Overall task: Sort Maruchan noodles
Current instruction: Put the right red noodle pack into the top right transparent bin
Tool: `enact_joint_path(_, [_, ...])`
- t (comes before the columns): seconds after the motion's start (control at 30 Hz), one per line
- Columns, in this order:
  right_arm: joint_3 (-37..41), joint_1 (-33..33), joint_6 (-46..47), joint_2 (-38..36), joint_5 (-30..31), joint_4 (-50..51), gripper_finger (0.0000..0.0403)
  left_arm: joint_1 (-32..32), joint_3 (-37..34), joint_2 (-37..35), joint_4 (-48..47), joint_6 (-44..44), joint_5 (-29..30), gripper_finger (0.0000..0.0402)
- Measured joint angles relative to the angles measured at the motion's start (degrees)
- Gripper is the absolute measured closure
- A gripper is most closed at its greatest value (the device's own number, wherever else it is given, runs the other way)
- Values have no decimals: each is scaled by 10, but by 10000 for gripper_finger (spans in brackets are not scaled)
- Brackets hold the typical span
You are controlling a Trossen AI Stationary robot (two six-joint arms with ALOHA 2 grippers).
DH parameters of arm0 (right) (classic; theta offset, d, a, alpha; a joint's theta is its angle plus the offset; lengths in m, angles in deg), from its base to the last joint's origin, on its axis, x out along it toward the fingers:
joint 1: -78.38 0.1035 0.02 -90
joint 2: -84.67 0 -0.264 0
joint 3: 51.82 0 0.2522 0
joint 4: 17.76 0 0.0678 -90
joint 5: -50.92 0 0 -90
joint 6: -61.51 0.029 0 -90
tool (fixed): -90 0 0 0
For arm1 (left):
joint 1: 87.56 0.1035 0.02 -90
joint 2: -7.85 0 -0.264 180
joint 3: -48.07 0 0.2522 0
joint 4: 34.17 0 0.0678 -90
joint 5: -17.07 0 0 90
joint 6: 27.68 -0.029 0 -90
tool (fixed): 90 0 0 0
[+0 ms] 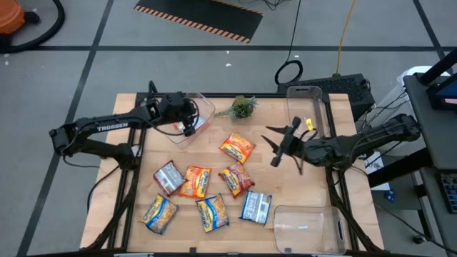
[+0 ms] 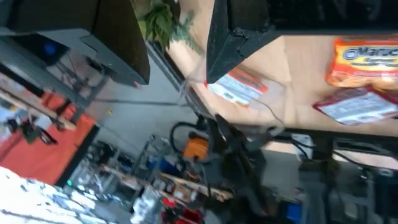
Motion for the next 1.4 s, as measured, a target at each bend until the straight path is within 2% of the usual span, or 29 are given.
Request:
enact_joint_path(0.13, [0,-26,23,50,-4,-5,252,-24,0,0,15,-1,0,286])
enact_joint_path(0.2, [0,-38,28,73,-34,-11,252,-33,0,-4,19,-1,0,286])
enact_joint_path(0.37, [0,-69,79,103,-148,-20,252,-57,0,-19,26,4,0,286])
enact_joint_path(0.47, [0,-96,172,113,-179,-4,252,-69,0,-31,29,12,0,286])
enact_joint_path(0.6, [0,-121,241,124,-289,18,252,-83,0,-41,33,13,0,286])
enact_joint_path(0.87, [0,-118,316,156,-403,72,251,-102,0,-43,34,34,-4,286])
enact_joint_path(1.03, [-26,-92,337,209,-484,80,239,-119,0,-43,49,75,-54,286])
enact_joint_path(1.1, [-46,-81,339,235,-494,94,237,-131,0,-43,49,81,-74,286])
enact_joint_path(1.3, [-91,-46,337,304,-491,151,236,-180,0,-43,37,89,-77,286])
enact_joint_path(1.4, [-97,-21,344,316,-464,150,236,-207,0,-43,28,93,-79,286])
